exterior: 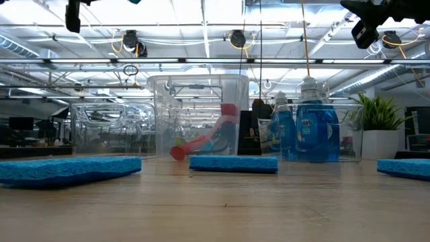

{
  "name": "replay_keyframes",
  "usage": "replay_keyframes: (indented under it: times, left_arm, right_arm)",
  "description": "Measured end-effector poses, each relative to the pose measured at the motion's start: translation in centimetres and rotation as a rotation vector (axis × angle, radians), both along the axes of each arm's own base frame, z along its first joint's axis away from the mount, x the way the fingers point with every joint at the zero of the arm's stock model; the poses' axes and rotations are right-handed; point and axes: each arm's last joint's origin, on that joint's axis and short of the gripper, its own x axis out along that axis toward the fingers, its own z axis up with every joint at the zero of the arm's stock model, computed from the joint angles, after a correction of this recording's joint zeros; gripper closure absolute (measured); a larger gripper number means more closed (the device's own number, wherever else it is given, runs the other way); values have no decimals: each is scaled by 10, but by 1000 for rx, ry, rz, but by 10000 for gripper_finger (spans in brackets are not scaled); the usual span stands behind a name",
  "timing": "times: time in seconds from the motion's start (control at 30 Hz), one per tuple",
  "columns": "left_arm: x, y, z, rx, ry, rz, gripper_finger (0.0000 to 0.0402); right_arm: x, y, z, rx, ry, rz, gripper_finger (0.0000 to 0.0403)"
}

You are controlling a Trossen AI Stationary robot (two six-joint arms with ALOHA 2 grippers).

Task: Pick & Place Kitchen Sink Supplies
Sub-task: Put the sponge into the left transparent bin

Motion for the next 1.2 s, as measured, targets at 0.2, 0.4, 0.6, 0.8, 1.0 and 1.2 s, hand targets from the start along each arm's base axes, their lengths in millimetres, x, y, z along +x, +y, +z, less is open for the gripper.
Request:
replay_keyframes:
  times: [0.2,0.4,0.6,0.8,1.0,1.2]
  left_arm:
    - [-9,25,8,13,8,122,401]
    - [-10,44,32,83,182,212,401]
    - [-11,69,54,44,390,236,401]
    - [-3,99,62,-57,576,217,401]
    - [8,140,47,-249,711,130,401]
    - [9,184,24,-426,784,35,401]
  right_arm:
    - [0,0,0,0,0,0,264]
    - [0,0,0,1,0,0,264]
    - [0,0,0,53,6,4,264]
    - [0,0,0,59,8,4,264]
    - [0,0,0,59,8,5,264]
    - [0,0,0,59,8,4,264]
